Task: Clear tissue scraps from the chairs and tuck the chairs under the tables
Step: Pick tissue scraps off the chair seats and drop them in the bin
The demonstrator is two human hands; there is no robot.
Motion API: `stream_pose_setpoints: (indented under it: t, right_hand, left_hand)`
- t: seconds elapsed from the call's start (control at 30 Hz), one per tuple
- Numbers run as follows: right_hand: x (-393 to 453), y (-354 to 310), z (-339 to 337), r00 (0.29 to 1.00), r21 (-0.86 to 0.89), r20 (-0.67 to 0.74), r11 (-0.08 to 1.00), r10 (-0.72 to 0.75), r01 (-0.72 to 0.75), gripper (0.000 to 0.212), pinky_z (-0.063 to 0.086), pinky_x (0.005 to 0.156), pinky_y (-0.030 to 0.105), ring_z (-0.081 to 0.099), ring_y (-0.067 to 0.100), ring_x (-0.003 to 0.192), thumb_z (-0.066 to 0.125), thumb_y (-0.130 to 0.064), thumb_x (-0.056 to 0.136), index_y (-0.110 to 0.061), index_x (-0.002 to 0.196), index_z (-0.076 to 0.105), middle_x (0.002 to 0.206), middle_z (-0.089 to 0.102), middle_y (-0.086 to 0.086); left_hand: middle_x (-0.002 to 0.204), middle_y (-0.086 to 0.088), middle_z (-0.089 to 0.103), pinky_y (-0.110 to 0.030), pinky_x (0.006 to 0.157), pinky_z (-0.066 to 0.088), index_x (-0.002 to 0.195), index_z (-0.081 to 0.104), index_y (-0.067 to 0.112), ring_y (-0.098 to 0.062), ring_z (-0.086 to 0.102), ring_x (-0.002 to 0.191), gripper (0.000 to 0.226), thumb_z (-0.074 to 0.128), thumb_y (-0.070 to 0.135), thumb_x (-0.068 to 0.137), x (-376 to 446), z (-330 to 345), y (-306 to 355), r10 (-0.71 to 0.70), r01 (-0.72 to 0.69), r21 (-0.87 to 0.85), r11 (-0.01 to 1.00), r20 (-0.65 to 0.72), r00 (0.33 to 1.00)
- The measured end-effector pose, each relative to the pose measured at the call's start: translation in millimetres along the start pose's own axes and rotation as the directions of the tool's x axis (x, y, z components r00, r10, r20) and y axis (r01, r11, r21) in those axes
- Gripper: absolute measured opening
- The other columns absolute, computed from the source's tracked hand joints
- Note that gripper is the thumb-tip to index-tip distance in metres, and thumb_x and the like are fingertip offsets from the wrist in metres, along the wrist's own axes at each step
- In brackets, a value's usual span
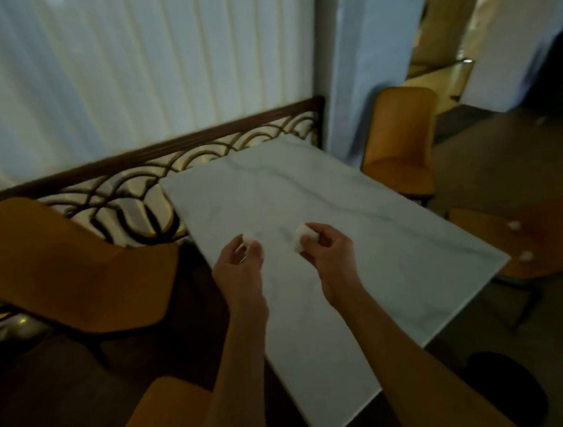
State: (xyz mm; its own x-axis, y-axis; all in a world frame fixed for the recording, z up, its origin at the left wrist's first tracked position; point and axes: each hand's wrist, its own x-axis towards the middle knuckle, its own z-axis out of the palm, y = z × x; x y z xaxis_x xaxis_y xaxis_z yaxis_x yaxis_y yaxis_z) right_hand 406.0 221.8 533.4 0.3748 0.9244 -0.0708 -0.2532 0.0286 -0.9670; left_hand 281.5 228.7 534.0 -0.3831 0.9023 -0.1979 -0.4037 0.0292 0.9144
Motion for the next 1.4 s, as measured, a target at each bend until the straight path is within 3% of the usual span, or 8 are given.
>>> stream_pose_setpoints:
  t: [0.27, 0.57, 0.7, 0.83, 0.97, 1.17, 1.4]
  right_hand:
    - [2.1, -52.7, -193.0, 0.952, 0.004, -0.289, 0.994, -0.099, 0.105, 0.021, 0.06, 0.08, 0.031, 0.069, 0.022, 0.099, 0.066, -0.005, 0.09, -0.007, 0.11, 0.07, 0.104, 0.071, 0.011]
    - [-34.8, -108.9, -404.1, 0.839, -0.045, -0.524, 0.989, -0.144, 0.142, 0.02, 0.06, 0.079, 0.029, 0.069, 0.019, 0.097, 0.069, -0.01, 0.089, -0.016, 0.108, 0.07, 0.102, 0.071, 0.005]
    - [-46.6, -119.4, -469.7, 0.775, -0.04, -0.615, 0.988, -0.144, 0.151, 0.023, 0.06, 0.084, 0.035, 0.07, 0.017, 0.097, 0.069, -0.014, 0.089, -0.017, 0.113, 0.07, 0.103, 0.072, 0.003]
    - [-46.7, -121.4, -511.1, 0.724, -0.039, -0.674, 0.985, -0.148, 0.166, 0.021, 0.059, 0.081, 0.032, 0.069, 0.018, 0.096, 0.069, -0.014, 0.089, -0.016, 0.11, 0.07, 0.104, 0.071, 0.005]
    - [-29.6, -121.0, -550.3, 0.675, -0.008, -0.726, 0.983, -0.131, 0.181, 0.017, 0.06, 0.084, 0.036, 0.069, 0.02, 0.1, 0.068, -0.008, 0.089, -0.019, 0.102, 0.07, 0.107, 0.069, 0.007]
    - [24.1, -116.4, -600.5, 0.597, -0.027, -0.792, 0.984, -0.129, 0.176, 0.018, 0.06, 0.085, 0.04, 0.069, 0.025, 0.1, 0.068, -0.009, 0.089, -0.014, 0.107, 0.07, 0.106, 0.069, 0.012]
    - [78.9, -103.8, -632.0, 0.537, 0.016, -0.84, 0.987, -0.075, 0.162, 0.021, 0.06, 0.08, 0.033, 0.07, 0.022, 0.094, 0.068, -0.01, 0.089, -0.011, 0.109, 0.071, 0.104, 0.071, 0.014]
  left_hand:
    - [0.098, -0.015, 0.075, -0.029, 0.077, 0.058, 0.106, 0.072, 0.005, -0.021, 0.073, 0.09, 0.021, 0.076, 0.011, 0.087, -112.1, 149.9, -74.4, -0.113, 0.098, 0.065, 0.993, 0.306, 0.945]
    - [0.107, -0.005, 0.073, -0.03, 0.083, 0.06, 0.116, 0.07, 0.012, -0.018, 0.07, 0.098, 0.031, 0.076, 0.016, 0.085, -257.6, 280.9, -162.2, -0.222, 0.094, 0.265, 0.96, 0.508, 0.833]
    - [0.103, 0.007, 0.069, -0.012, 0.063, 0.053, 0.112, 0.068, 0.021, -0.012, 0.066, 0.095, 0.025, 0.074, 0.019, 0.087, -308.1, 321.5, -185.6, -0.223, 0.011, 0.343, 0.939, 0.586, 0.779]
    - [0.102, 0.007, 0.07, -0.03, 0.082, 0.059, 0.107, 0.068, 0.026, -0.014, 0.067, 0.098, 0.021, 0.074, 0.022, 0.087, -334.6, 354.0, -206.6, -0.26, 0.02, 0.362, 0.932, 0.628, 0.734]
    - [0.099, 0.006, 0.07, -0.031, 0.082, 0.059, 0.101, 0.069, 0.027, -0.014, 0.067, 0.097, 0.017, 0.075, 0.022, 0.086, -343.8, 391.7, -235.2, -0.297, 0.038, 0.378, 0.925, 0.656, 0.694]
    - [0.112, 0.001, 0.067, -0.03, 0.083, 0.058, 0.112, 0.068, 0.022, -0.016, 0.064, 0.103, 0.027, 0.075, 0.023, 0.086, -327.0, 460.9, -284.4, -0.375, 0.072, 0.438, 0.896, 0.658, 0.653]
    - [0.111, 0.002, 0.068, -0.036, 0.087, 0.059, 0.11, 0.067, 0.026, -0.018, 0.066, 0.104, 0.026, 0.076, 0.025, 0.085, -298.7, 519.0, -328.0, -0.438, 0.055, 0.508, 0.86, 0.678, 0.59]
